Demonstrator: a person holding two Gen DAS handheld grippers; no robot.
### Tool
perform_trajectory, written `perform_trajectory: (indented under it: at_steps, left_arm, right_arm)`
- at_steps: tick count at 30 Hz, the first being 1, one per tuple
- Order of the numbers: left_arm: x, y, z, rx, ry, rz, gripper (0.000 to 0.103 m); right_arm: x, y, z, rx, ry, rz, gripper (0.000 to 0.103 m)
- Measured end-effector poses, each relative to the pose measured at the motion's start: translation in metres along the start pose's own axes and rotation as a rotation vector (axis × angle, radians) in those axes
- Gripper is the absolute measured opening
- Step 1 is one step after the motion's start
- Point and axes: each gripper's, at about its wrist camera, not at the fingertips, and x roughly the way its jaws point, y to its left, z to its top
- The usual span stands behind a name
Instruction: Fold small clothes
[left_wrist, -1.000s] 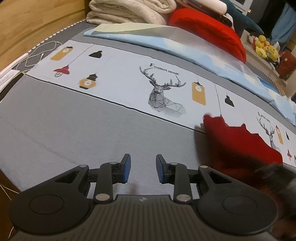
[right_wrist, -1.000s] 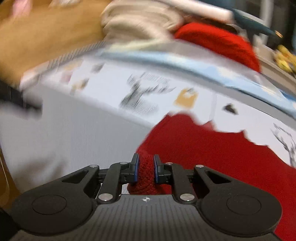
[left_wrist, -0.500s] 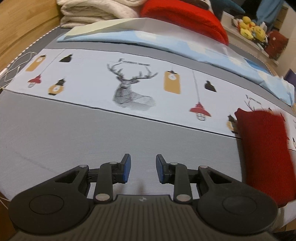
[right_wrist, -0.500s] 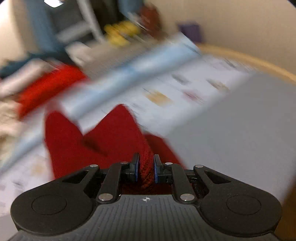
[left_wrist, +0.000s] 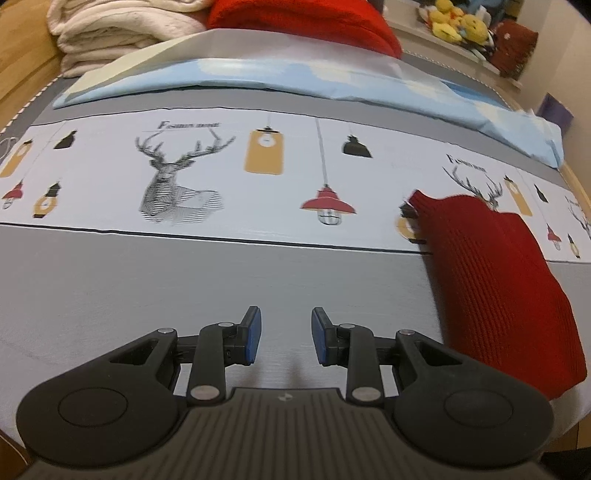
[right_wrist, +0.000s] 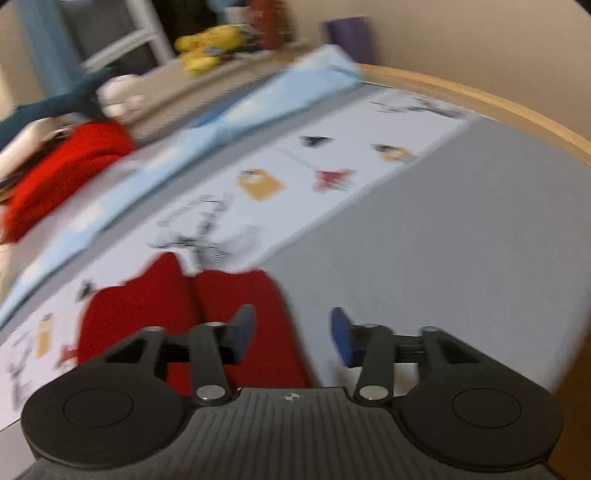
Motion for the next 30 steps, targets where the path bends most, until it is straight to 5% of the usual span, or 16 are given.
perform_trajectory:
  at_steps: [3, 8, 12, 15, 18, 22, 23, 25, 30]
  left_arm:
    - [0.006, -0.015, 0.002, 0.024, 0.005, -0.019, 0.033]
    - [0.023, -0.041, 0.005, 0.003, 0.045, -0.13, 0.035]
    - [0.041, -0.072, 0.008, -0.03, 0.082, -0.247, 0.046]
    - [0.057, -0.104, 0.008, -0.018, 0.114, -0.296, 0.05]
    - [0.072, -0.133, 0.006, -0.004, 0.134, -0.318, 0.05]
    - [0.086, -0.153, 0.003, -0.01, 0.124, -0.325, 0.05]
    - [0.086, -0.154, 0.004, -0.027, 0.113, -0.333, 0.052]
    - [0.087, -0.153, 0.005, -0.062, 0.1, -0.355, 0.06]
    - [0.08, -0.151, 0.009, -0.088, 0.073, -0.422, 0.071]
  right_arm:
    - [0.024, 0.003, 0.002, -0.057, 0.068, 0.096, 0.064]
    - [0.068, -0.006, -0.019, -0.056, 0.274, 0.09, 0.064]
    - [0.073, -0.01, -0.018, -0.074, 0.294, 0.082, 0.063]
    - [0.061, -0.012, -0.009, -0.034, 0.214, 0.089, 0.06]
    - [0.042, -0.011, 0.001, -0.009, 0.113, 0.221, 0.061]
    - [0.063, 0.007, -0.01, -0.078, 0.247, 0.301, 0.062]
    - [0.069, 0.011, -0.014, -0.09, 0.278, 0.302, 0.06]
    - [0.071, 0.017, -0.014, -0.115, 0.29, 0.355, 0.018]
    - [0.019, -0.008, 0.003, -0.003, 0.133, 0.476, 0.016]
